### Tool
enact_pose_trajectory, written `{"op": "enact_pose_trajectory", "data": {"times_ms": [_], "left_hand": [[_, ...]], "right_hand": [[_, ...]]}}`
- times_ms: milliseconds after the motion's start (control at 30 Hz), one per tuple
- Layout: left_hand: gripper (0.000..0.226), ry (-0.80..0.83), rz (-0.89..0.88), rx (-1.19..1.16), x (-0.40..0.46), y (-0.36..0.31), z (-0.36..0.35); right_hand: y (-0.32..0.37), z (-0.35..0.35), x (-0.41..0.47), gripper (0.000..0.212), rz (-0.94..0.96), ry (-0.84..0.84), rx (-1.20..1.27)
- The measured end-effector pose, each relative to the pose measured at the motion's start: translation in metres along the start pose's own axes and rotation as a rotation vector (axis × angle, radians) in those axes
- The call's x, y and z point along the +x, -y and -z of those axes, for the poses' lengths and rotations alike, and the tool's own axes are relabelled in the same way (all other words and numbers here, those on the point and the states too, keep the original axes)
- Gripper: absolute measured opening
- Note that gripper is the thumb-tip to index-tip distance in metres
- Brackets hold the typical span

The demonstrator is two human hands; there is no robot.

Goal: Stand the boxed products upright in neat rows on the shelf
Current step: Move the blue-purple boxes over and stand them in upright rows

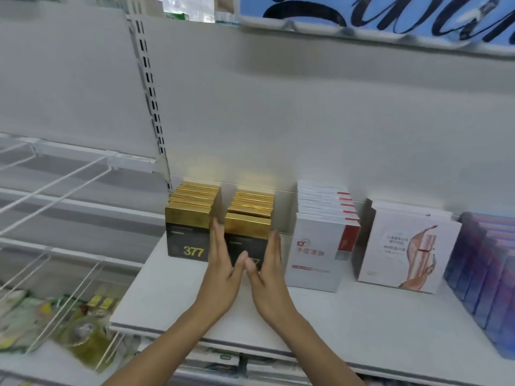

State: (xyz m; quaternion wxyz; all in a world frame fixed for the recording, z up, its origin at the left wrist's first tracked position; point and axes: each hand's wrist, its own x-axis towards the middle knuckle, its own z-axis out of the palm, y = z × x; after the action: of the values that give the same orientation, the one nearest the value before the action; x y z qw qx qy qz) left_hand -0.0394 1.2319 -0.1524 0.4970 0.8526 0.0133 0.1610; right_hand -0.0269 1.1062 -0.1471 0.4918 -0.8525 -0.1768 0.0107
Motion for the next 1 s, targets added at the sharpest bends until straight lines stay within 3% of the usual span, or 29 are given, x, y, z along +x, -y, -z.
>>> {"op": "enact_pose_trajectory", "data": {"times_ms": [133, 333, 400, 633, 767, 867, 933, 1000], "left_hand": [[0.073, 0.058, 0.095, -0.269, 0.033, 0.005, 0.002], [0.037, 0.102, 0.205, -0.532, 0.049, 0.003, 0.009], [0.038, 0.103, 0.229, -0.566, 0.046, 0.005, 0.007], [0.041, 0.086, 0.227, -0.559, 0.045, 0.006, 0.004], [0.042, 0.051, 0.201, -0.525, 0.041, 0.002, 0.004], [0.044, 0.012, 0.167, -0.479, 0.038, -0.001, 0.004], [0.053, -0.036, 0.130, -0.423, 0.033, 0.000, 0.003], [0.066, -0.096, 0.073, -0.379, 0.024, -0.004, 0.003]], "right_hand": [[-0.002, -0.008, 0.039, 0.086, -0.094, -0.112, 0.266], [-0.006, -0.009, 0.047, 0.092, -0.140, -0.132, 0.442], [-0.006, -0.010, 0.046, 0.091, -0.175, -0.149, 0.471], [-0.004, -0.010, 0.044, 0.055, -0.181, -0.137, 0.408], [-0.004, -0.012, 0.043, 0.061, -0.162, -0.152, 0.380], [-0.003, -0.009, 0.041, 0.052, -0.137, -0.141, 0.330], [0.002, -0.003, 0.038, 0.045, -0.125, -0.124, 0.273], [0.009, 0.003, 0.031, 0.051, -0.092, -0.132, 0.218]]}}
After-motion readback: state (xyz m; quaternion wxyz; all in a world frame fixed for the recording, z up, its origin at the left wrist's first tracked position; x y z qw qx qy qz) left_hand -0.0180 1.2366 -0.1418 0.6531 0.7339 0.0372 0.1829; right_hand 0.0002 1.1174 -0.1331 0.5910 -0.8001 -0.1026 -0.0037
